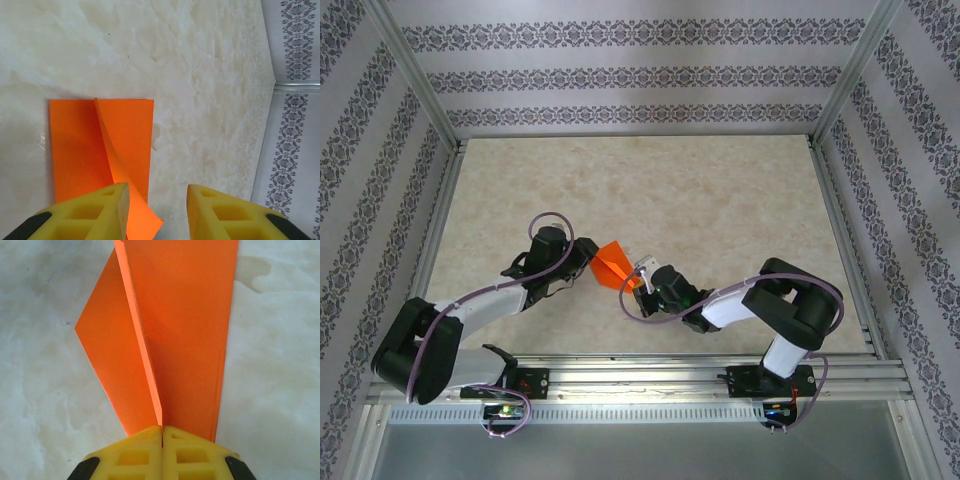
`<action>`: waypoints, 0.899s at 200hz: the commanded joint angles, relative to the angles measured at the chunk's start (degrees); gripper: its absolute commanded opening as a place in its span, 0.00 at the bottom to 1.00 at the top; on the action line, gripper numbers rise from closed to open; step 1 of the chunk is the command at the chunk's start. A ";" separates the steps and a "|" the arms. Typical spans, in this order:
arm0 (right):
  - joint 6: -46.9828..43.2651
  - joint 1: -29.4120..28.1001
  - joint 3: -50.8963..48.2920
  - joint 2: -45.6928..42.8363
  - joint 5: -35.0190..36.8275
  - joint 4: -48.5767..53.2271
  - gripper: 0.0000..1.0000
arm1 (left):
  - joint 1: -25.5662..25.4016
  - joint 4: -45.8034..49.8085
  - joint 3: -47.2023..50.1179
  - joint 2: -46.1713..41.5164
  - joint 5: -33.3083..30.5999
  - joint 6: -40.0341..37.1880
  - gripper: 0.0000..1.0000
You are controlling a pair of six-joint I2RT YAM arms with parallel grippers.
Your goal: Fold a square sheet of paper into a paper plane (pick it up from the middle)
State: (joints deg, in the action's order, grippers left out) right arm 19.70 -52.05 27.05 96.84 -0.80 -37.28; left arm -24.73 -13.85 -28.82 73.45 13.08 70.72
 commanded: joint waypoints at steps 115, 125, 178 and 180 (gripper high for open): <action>19.24 10.31 3.35 3.78 -26.21 -2.24 0.00 | 0.55 -3.71 1.05 2.89 2.41 -0.74 0.35; 19.79 10.55 3.70 4.04 -27.44 -2.19 0.00 | 0.52 -4.13 1.05 3.19 2.72 -0.87 0.35; 25.19 12.12 4.71 5.96 -32.03 -4.66 0.00 | 0.47 -7.01 1.01 5.70 5.37 -0.97 0.30; 25.51 12.16 4.75 6.10 -32.35 -4.96 0.00 | 0.45 -7.14 0.99 5.80 5.53 -0.94 0.30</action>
State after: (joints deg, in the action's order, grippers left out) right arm 41.10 -40.82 30.98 101.36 -29.28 -38.72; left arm -24.73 -17.21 -28.62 77.84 16.73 70.72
